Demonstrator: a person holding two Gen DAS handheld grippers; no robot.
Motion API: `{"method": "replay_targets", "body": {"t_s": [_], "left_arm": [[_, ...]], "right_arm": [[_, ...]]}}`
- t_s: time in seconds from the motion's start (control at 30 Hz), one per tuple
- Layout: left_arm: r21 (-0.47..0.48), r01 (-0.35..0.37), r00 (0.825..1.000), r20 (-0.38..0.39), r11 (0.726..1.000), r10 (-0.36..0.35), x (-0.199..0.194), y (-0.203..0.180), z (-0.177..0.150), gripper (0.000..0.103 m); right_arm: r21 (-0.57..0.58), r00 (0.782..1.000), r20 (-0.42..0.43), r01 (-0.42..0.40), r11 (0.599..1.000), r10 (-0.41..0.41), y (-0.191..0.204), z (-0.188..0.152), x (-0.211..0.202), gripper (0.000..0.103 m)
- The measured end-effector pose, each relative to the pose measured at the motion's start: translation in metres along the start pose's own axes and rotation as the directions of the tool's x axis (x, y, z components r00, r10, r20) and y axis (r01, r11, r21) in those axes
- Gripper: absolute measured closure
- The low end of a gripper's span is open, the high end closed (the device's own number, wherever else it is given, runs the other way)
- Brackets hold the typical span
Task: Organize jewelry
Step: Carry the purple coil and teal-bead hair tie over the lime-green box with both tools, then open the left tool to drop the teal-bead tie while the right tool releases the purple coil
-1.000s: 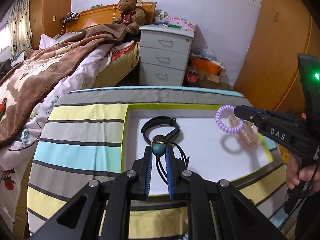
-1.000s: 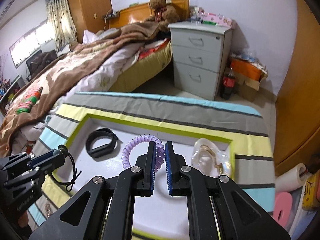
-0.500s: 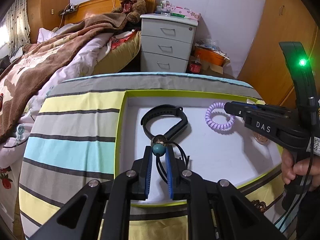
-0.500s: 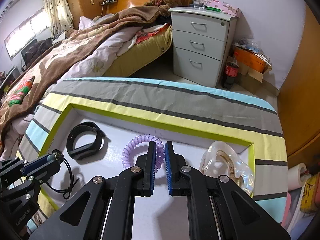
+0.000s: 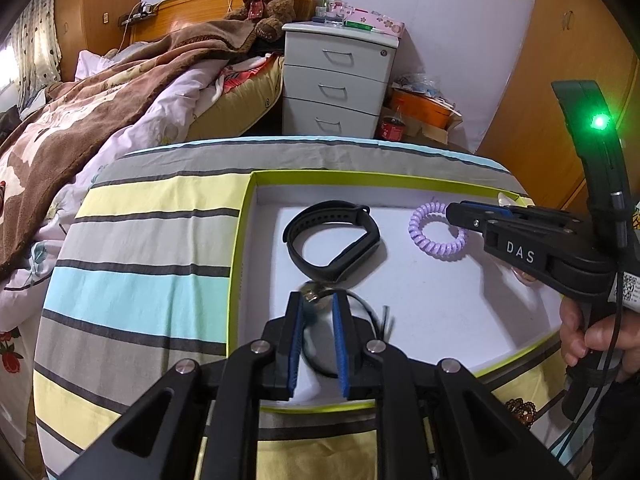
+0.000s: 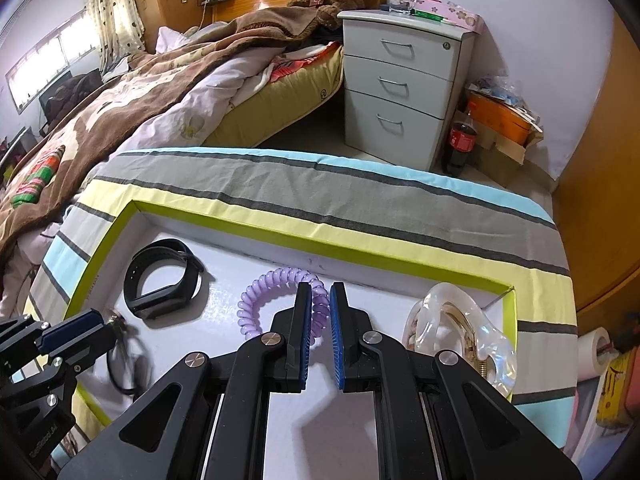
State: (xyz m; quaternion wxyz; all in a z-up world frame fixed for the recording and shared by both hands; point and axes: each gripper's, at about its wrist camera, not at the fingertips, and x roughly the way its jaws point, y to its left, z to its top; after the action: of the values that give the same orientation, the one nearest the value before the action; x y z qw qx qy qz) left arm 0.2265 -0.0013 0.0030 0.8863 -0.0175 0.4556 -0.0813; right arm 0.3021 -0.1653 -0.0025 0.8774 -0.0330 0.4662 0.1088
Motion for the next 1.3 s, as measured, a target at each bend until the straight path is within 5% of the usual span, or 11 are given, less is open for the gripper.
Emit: {"method": "replay_targets", "body": {"t_s": [0.33,0.8,1.3], "left_arm": [[-0.006,0.002,1.000,0.002,1.000,-0.002,-0.004,-0.003,0.000,0.077],[-0.017,0.006,1.000,0.029,1.000,-0.005,-0.015,-0.001,-0.001,0.052],[-0.017,0.005,0.996,0.089,1.000,-0.004,-0.056,-0.003,-0.010,0.049]], "right_arm": [[0.015,1.000,0.003,0.008,1.000,-0.008,-0.002,0.001,-0.001,0.090],[0.030,0.999,0.032,-0.004,1.000,0.003,-0.003,0.000,-0.017,0.083],[0.019,0.994,0.107,-0.024,1.000,0.021,0.014,-0.009,-0.068,0.082]]}}
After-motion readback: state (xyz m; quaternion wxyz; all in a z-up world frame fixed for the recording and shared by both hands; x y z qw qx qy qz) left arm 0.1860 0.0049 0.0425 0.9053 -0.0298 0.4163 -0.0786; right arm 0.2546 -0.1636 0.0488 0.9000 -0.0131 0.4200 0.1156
